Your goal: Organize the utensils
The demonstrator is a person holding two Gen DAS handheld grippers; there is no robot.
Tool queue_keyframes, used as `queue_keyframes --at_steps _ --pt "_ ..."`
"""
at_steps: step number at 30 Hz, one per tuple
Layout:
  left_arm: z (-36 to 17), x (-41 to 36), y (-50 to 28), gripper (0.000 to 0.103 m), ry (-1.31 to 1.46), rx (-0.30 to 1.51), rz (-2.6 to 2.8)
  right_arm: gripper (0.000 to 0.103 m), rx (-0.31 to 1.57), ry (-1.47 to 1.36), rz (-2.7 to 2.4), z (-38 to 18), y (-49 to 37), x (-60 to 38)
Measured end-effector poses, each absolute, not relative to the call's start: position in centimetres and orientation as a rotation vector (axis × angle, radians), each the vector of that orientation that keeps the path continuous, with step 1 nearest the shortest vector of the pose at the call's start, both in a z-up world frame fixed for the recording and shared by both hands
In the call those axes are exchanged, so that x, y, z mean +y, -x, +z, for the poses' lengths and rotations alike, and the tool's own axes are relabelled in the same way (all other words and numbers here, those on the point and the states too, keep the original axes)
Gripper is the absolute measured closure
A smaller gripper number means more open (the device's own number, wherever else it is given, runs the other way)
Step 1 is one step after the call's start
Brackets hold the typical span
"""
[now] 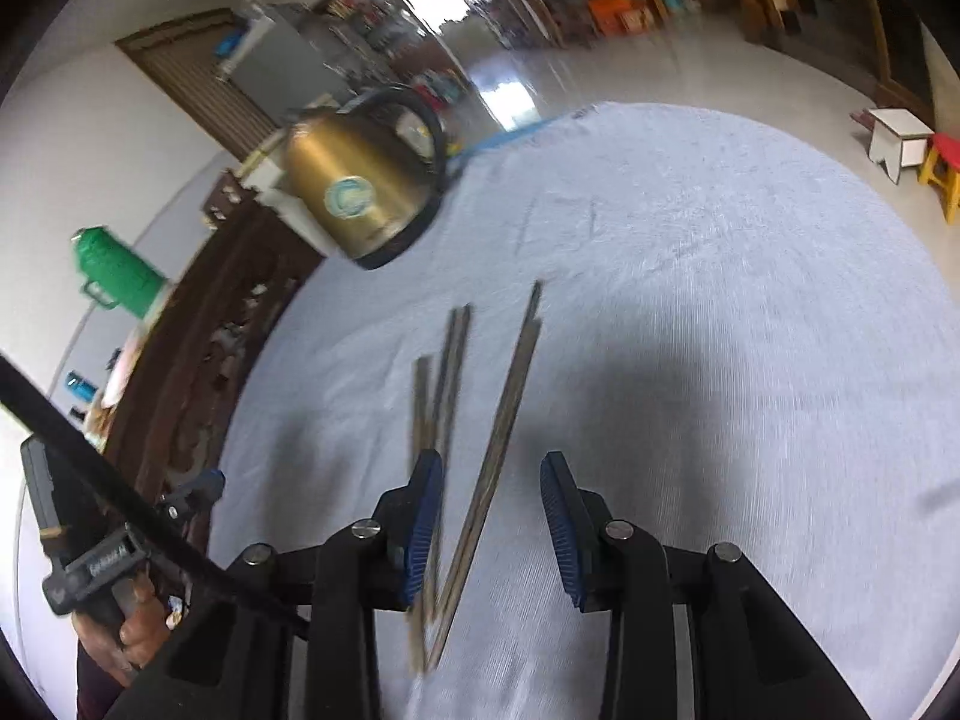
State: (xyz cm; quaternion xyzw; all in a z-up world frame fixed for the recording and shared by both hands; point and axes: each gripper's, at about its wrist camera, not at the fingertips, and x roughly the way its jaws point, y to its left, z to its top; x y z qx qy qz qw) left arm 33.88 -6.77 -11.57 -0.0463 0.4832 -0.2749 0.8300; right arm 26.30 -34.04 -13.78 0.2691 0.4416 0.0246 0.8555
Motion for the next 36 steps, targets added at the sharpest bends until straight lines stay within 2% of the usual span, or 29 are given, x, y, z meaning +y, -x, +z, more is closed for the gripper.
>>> queue_keyframes --at_steps 5,13,14,15,16,17,18,28,29,31,32,36 --pt "-14.8 -10.3 -37.5 0.070 0.099 1.136 -0.589 0.065 1.028 -0.538 0.019 -15.4 -33.6 -34.7" --pt "-16.7 -10.9 -40.0 0.071 0.113 1.192 -0.593 0.066 1.137 -0.450 -0.097 -19.0 -41.9 -34.0" --pt "-16.8 -11.0 -40.3 0.071 0.108 1.193 -0.589 0.069 1.149 -0.436 -0.104 -19.3 -42.3 -33.9" --pt "-16.8 -11.0 -40.6 0.071 0.108 1.196 -0.587 0.078 1.170 -0.419 -0.112 -19.7 -42.9 -33.6" --pt "-16.8 -11.1 -40.8 0.071 0.108 1.197 -0.587 0.080 1.183 -0.392 -0.123 -20.0 -43.2 -33.2" --pt "-16.8 -11.4 -40.9 0.071 0.101 1.197 -0.585 0.090 1.175 -0.342 -0.136 -19.9 -43.3 -32.7" --pt "-16.8 -11.7 -41.0 0.071 0.096 1.196 -0.587 0.094 1.187 -0.321 -0.128 -20.0 -43.3 -32.3" --pt "-18.4 -15.8 -41.3 0.071 0.041 1.210 -0.594 0.095 0.962 -0.440 0.012 -16.6 -36.9 -34.6" --pt "-18.6 -16.1 -41.4 0.072 0.040 1.210 -0.589 0.095 0.941 -0.449 0.025 -16.2 -36.0 -34.9" --pt "-18.8 -16.3 -41.4 0.082 0.034 1.185 -0.578 0.095 0.906 -0.468 0.047 -15.6 -34.6 -35.4" --pt "-18.9 -16.3 -41.4 0.091 0.028 1.178 -0.577 0.095 0.892 -0.481 0.052 -15.2 -33.6 -35.8" --pt "-18.8 -16.0 -40.6 0.097 -0.022 1.134 -0.598 0.095 0.886 -0.520 0.056 -15.3 -31.5 -36.7"
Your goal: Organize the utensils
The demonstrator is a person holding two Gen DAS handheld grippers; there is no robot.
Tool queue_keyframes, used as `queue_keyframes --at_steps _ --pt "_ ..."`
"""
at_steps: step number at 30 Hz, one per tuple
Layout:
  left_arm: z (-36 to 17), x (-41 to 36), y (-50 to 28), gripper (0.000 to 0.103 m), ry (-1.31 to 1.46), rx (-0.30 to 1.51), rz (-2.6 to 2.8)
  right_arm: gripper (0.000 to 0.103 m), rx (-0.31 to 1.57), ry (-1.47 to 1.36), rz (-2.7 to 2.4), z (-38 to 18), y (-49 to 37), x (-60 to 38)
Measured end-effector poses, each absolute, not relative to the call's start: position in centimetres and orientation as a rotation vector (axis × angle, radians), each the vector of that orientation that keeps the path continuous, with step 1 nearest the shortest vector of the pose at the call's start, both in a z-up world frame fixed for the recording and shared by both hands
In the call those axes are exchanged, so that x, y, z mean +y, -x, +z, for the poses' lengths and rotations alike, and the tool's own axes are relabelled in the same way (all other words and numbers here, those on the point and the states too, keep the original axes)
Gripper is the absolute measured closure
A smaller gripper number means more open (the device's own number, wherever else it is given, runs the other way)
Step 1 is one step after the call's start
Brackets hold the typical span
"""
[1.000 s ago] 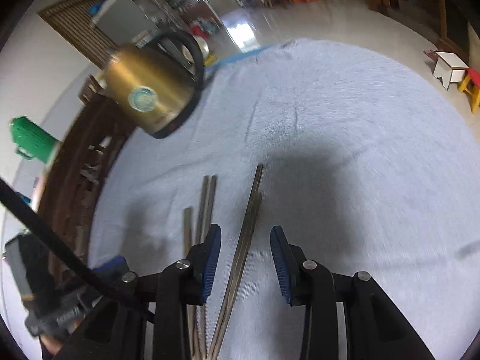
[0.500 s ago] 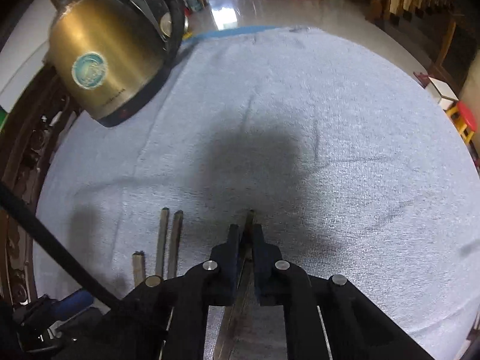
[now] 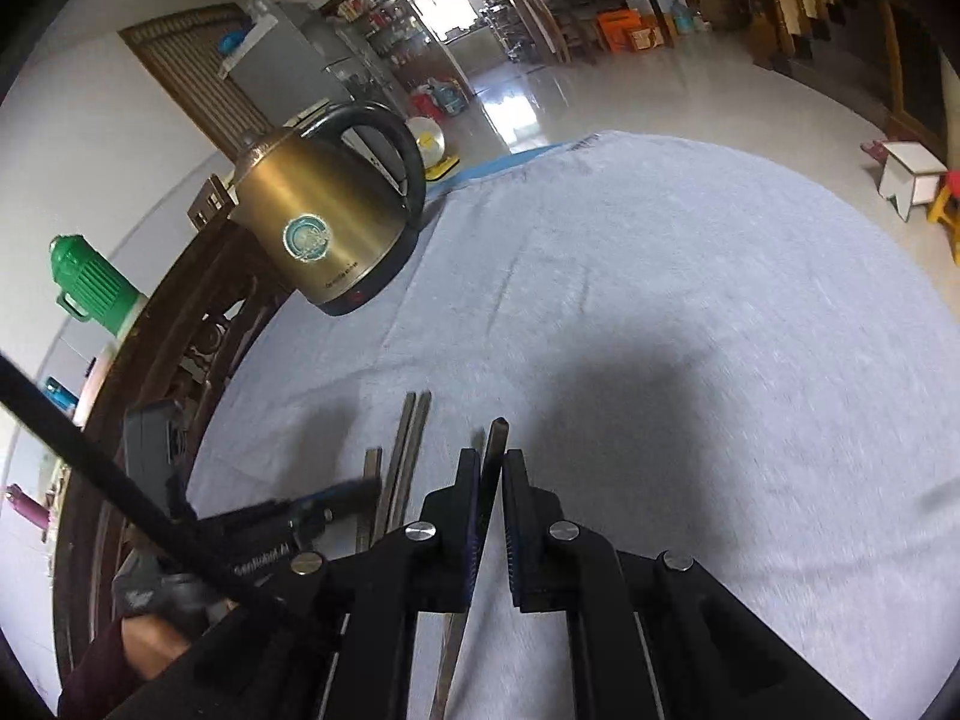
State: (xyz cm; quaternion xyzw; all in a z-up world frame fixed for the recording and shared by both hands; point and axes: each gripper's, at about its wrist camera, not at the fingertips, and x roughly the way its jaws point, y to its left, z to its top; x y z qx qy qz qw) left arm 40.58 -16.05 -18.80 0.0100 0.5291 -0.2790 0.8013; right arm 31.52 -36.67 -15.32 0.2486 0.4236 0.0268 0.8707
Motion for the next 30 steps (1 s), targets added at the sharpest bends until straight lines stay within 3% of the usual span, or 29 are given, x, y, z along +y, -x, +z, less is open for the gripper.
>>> queue_keyframes --at_steps 5,15,16,17,18,19,30 --pt "-18.7 -13.9 -39.6 0.103 -0.157 1.142 -0.591 0.095 0.913 -0.557 0.090 -16.4 -29.4 -36.9" --pt "-17.0 -14.4 -40.3 0.101 -0.034 1.151 -0.613 0.095 0.930 -0.591 0.083 -17.8 -28.2 -37.1" --pt "-17.1 -15.0 -40.0 0.100 -0.031 1.150 -0.630 0.095 0.930 -0.593 0.079 -17.9 -28.1 -37.2" --pt "-17.2 -15.5 -39.8 0.092 -0.040 1.148 -0.636 0.095 0.929 -0.592 0.076 -17.9 -28.0 -37.4" --pt "-17.4 -16.0 -39.7 0.078 -0.073 1.143 -0.628 0.095 0.929 -0.592 0.073 -17.9 -27.8 -37.7" --pt "-17.5 -16.1 -39.3 0.073 -0.096 1.142 -0.607 0.095 0.929 -0.594 0.068 -17.9 -27.6 -38.0" --pt "-18.3 -17.5 -40.8 0.072 -0.118 1.110 -0.509 0.095 0.958 -0.629 0.078 -19.7 -27.6 -38.0"
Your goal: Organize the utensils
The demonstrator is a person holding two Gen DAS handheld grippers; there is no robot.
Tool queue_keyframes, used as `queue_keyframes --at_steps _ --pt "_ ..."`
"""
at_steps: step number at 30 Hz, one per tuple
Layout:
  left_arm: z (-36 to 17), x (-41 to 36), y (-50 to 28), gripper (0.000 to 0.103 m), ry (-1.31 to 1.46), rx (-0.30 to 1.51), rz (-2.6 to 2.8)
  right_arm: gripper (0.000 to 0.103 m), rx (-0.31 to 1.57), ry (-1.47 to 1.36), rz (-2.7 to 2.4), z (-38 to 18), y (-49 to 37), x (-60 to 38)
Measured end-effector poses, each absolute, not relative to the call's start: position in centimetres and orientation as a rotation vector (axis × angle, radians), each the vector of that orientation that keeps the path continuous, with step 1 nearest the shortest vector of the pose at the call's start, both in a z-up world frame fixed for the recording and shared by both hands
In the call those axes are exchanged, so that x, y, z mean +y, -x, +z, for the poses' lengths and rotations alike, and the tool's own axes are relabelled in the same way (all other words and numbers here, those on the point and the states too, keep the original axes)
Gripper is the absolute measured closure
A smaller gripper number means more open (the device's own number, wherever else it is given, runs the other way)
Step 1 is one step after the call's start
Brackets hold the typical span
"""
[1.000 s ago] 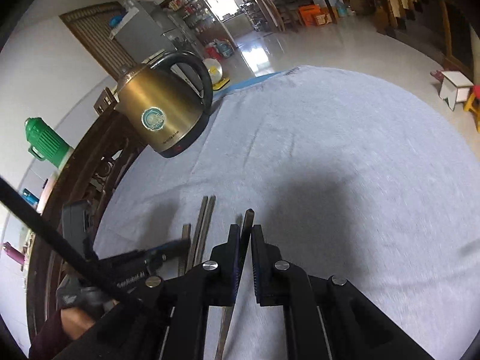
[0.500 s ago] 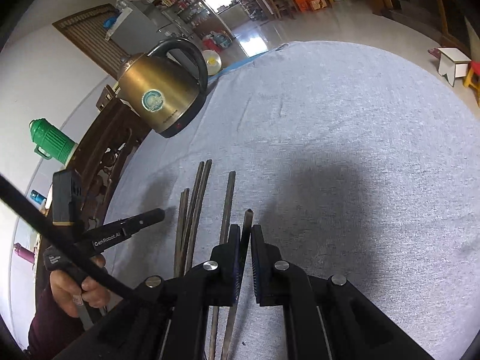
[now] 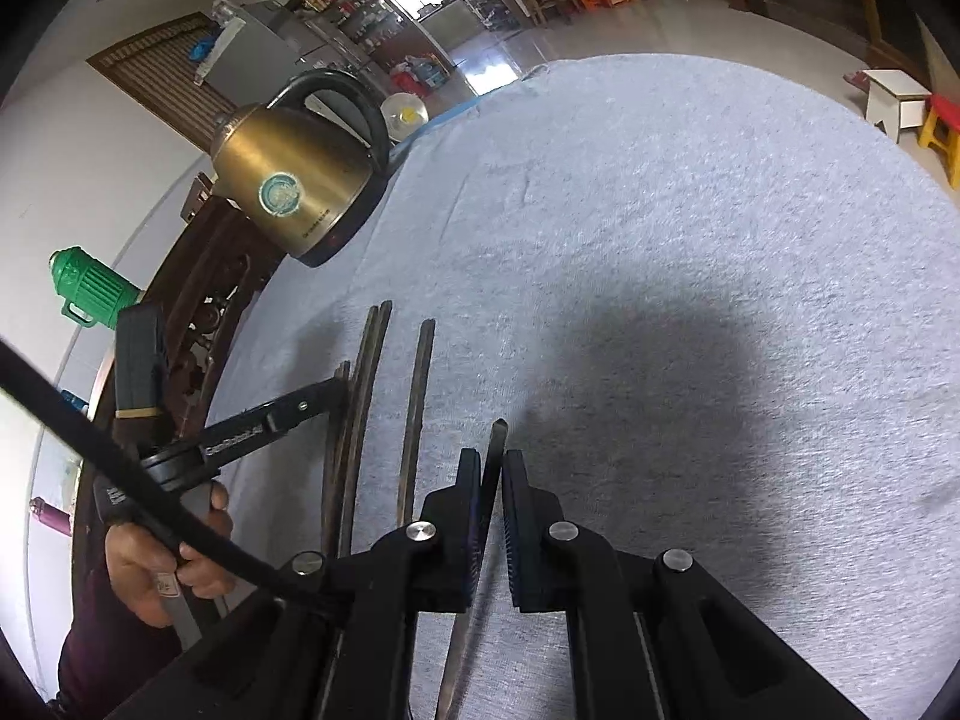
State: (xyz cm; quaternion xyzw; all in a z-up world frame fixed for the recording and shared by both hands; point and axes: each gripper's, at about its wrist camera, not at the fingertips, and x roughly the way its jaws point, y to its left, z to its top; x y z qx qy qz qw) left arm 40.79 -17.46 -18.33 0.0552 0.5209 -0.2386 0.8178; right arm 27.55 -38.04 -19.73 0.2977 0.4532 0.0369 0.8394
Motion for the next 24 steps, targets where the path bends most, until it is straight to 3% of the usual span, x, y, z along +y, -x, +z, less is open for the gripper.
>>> queue_keyframes --at_steps 2,5,9,24 --pt "-18.4 -17.1 -41.1 0.072 -0.117 1.098 -0.516 0.095 0.962 -0.635 0.086 -19.9 -27.6 -37.8" --pt "-18.5 -16.6 -41.2 0.087 -0.157 1.087 -0.524 0.095 0.966 -0.631 0.089 -19.9 -27.7 -37.6" --pt "-18.4 -14.8 -41.3 0.090 -0.167 1.105 -0.534 0.095 0.961 -0.630 0.089 -19.8 -27.5 -37.6" --pt "-14.4 -5.9 -41.4 0.092 0.056 1.033 -0.634 0.095 0.911 -0.632 0.127 -18.7 -26.9 -36.8"
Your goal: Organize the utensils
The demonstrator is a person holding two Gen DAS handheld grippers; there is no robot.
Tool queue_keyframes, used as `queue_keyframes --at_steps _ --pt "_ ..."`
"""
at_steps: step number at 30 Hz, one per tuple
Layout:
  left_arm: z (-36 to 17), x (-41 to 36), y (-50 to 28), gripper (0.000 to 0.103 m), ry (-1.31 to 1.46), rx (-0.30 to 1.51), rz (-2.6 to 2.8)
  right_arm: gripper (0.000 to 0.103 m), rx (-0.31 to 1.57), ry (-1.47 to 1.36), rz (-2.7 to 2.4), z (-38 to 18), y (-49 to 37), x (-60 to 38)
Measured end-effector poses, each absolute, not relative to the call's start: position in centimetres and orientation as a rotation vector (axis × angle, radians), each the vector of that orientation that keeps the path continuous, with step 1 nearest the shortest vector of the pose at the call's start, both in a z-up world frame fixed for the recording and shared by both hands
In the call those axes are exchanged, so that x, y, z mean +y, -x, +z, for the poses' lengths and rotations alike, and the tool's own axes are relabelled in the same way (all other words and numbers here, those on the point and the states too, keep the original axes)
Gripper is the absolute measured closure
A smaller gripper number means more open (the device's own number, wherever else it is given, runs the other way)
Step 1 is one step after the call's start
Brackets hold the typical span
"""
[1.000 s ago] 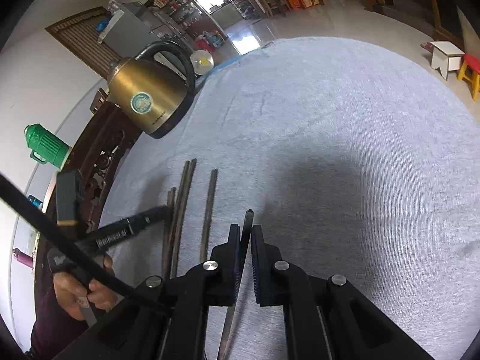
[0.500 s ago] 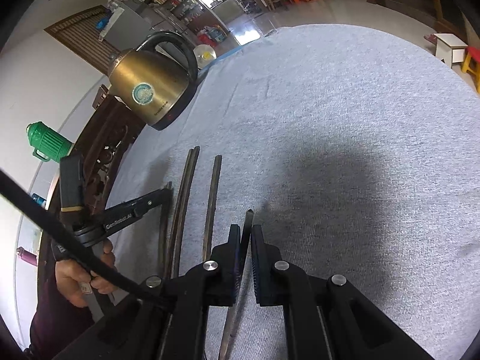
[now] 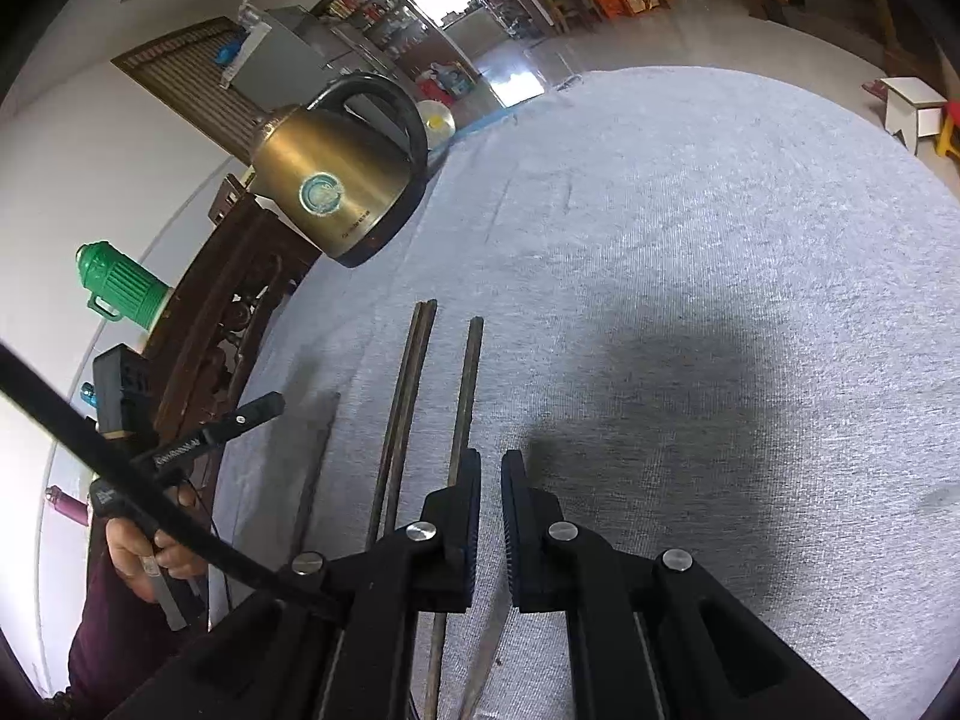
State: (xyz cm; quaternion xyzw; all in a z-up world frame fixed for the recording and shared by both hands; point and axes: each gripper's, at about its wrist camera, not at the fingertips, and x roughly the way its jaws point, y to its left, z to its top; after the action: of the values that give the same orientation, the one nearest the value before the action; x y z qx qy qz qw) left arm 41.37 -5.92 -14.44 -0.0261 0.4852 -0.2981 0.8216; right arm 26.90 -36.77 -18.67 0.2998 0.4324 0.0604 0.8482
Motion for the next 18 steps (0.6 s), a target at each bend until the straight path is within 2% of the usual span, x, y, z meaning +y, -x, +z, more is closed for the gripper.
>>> queue_keyframes --at_steps 11,16,18 --pt "-17.7 -7.2 -40.8 0.091 -0.058 1.172 -0.505 0.093 0.951 -0.627 0.120 -19.1 -27.0 -36.3" --pt "-17.8 -9.0 -40.0 0.085 -0.104 1.151 -0.532 0.091 1.007 -0.652 0.099 -19.9 -27.6 -36.4" --pt "-17.8 -10.1 -39.4 0.079 -0.152 1.129 -0.529 0.091 1.023 -0.646 0.079 -20.1 -27.9 -36.4"
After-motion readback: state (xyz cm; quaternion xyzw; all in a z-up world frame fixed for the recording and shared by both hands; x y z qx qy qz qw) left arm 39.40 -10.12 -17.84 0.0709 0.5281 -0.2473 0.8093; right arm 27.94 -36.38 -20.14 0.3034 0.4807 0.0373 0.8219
